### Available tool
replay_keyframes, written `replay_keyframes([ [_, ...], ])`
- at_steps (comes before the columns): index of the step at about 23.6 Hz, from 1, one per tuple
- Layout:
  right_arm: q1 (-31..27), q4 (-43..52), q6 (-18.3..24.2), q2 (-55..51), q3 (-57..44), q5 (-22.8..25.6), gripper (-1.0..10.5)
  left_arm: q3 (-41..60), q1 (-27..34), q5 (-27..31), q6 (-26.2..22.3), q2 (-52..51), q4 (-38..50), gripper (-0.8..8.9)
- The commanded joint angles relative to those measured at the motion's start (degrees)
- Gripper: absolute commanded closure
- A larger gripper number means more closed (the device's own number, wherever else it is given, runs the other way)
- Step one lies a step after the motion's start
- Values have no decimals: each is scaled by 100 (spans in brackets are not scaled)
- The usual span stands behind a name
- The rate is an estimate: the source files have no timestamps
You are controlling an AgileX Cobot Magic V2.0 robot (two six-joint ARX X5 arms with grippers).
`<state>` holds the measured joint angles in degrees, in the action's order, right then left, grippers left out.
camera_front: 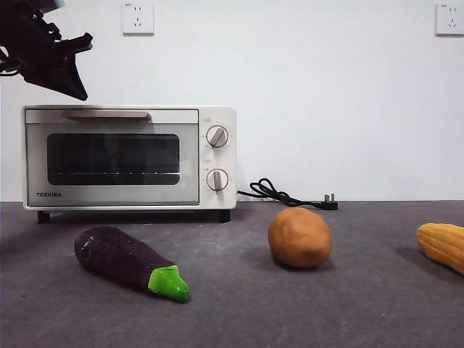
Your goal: Take the eggplant from the table,put the eggplant in the oven
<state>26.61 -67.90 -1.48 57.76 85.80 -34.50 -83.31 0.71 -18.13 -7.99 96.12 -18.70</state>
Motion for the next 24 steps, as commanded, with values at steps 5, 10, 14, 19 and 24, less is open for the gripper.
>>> replay_keyframes([
  [5,11,11,66,57,20,-4,348,-11,11,17,-164,87,201,819],
  [10,11,13,66,59,20,-4,348,-11,11,17,-166,262,201,819],
  [14,11,4,57,59,20,-4,348,-11,4,15,-164,433,184,819],
  [19,11,-87,44,59,20,-4,348,-11,-28,13,-164,531,157,819],
  [24,11,-57,50,59,20,0,349,-11,-96,-149,-164,531,-175,819],
])
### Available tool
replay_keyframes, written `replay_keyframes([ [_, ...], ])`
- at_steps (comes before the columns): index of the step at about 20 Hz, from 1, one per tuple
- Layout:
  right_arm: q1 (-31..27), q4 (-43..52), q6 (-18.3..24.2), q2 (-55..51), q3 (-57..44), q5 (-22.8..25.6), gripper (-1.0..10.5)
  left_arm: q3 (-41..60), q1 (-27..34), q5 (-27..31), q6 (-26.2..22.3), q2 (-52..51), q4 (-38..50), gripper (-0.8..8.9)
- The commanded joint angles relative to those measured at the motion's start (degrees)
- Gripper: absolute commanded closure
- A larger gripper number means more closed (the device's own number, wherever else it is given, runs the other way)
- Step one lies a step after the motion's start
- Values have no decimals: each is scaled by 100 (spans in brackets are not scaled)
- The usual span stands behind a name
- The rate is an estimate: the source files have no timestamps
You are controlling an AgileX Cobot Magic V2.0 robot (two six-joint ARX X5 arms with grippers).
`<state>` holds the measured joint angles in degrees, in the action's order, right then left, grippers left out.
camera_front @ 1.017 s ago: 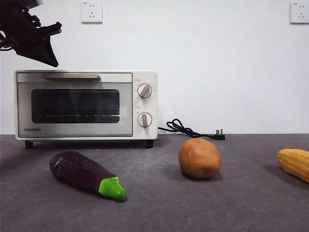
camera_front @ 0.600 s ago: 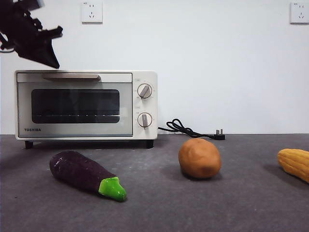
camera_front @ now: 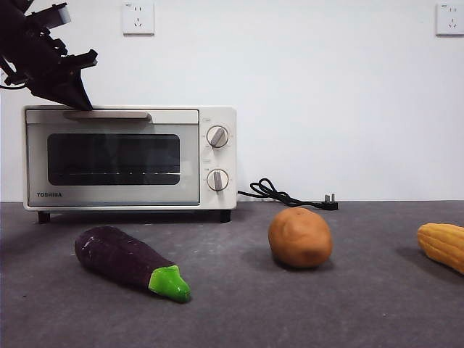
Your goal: Take the eggplant from the table,put the eggplant in the oven
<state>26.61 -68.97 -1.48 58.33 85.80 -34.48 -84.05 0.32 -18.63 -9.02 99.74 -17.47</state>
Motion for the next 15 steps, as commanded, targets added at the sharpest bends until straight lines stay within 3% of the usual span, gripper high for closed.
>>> replay_keyframes([
  [1,11,63,50,4,20,-2,349,63,-90,-162,-63,168,-413,819],
  [15,11,166,195,9,20,15,349,63,-708,-365,-57,166,-1602,819],
])
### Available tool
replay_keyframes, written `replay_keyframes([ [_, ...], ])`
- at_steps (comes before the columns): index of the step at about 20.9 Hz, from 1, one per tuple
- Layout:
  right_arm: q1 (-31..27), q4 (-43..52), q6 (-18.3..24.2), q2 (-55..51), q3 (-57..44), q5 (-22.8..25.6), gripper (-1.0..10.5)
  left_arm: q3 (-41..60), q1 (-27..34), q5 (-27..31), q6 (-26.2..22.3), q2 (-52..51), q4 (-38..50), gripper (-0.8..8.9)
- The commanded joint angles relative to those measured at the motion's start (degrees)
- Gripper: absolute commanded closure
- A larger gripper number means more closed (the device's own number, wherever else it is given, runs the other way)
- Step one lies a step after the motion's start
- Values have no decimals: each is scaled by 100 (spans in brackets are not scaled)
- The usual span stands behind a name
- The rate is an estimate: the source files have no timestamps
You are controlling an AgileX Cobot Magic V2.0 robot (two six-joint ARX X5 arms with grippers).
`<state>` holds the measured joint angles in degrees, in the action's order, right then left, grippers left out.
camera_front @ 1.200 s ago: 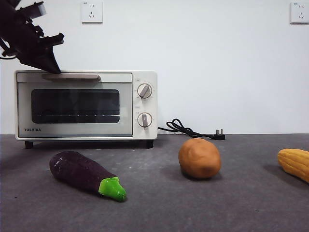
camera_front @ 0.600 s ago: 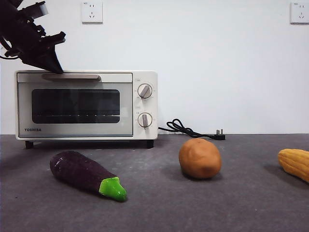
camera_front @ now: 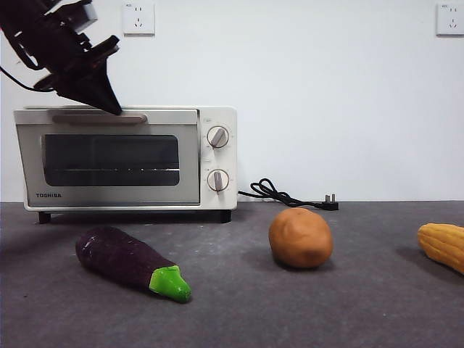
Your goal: Take the eggplant from the table,put the eggplant in the oven
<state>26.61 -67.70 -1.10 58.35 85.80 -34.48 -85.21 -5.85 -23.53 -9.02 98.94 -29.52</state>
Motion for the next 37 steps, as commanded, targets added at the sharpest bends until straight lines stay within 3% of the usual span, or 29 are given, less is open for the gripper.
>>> replay_keyframes([
  [1,11,42,162,15,20,59,349,179,-140,79,-57,245,-514,819],
  [16,11,79,439,225,20,109,349,179,-726,-173,48,245,-1740,819],
  [27,11,35,439,267,20,107,349,177,-796,-199,44,181,-1740,819],
  [35,33,42,437,361,20,105,349,177,-667,-173,173,-1276,-1685,819],
  [37,131,39,439,479,20,103,349,177,-629,94,203,-1893,-1762,819],
])
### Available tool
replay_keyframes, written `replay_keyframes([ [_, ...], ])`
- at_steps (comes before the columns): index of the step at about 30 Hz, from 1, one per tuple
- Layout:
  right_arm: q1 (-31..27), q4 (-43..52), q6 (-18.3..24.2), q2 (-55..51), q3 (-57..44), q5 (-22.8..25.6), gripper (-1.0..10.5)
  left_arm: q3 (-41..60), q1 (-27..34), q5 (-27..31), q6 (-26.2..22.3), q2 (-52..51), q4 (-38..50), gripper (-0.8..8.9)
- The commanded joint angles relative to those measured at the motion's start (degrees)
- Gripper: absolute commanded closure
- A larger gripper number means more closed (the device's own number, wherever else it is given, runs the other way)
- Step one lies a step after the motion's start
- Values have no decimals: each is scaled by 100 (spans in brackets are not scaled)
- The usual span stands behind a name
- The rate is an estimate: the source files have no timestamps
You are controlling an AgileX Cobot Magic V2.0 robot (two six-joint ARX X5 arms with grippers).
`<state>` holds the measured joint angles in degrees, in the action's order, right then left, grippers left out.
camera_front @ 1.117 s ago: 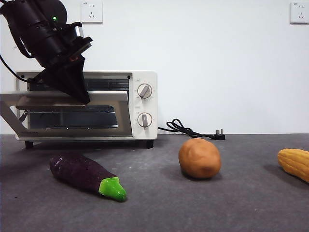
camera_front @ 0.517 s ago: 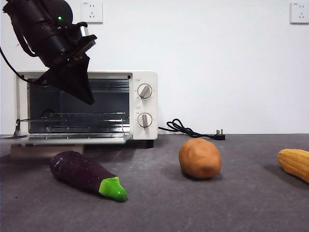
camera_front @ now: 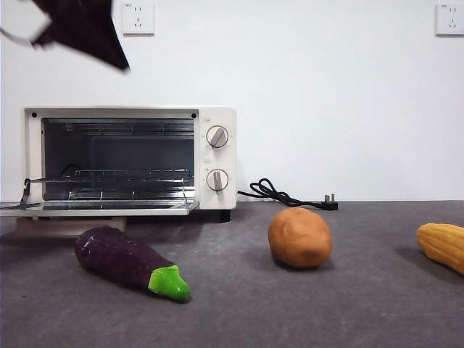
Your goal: Take the eggplant from the table,put the eggplant in the oven
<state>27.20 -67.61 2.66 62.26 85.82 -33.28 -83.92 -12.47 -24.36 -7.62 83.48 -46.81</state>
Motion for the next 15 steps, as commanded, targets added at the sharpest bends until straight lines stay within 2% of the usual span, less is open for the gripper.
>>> replay_keyframes([
  [1,140,35,63,170,17,-17,349,46,44,452,61,-671,-96,819],
  [3,282,61,63,363,17,-17,350,48,68,697,52,-1272,-339,819],
  [9,826,352,66,970,17,-15,350,70,684,623,-208,-2649,-1521,819],
  [15,1152,662,63,1394,17,-11,351,372,1045,623,-175,-3617,-1725,819],
])
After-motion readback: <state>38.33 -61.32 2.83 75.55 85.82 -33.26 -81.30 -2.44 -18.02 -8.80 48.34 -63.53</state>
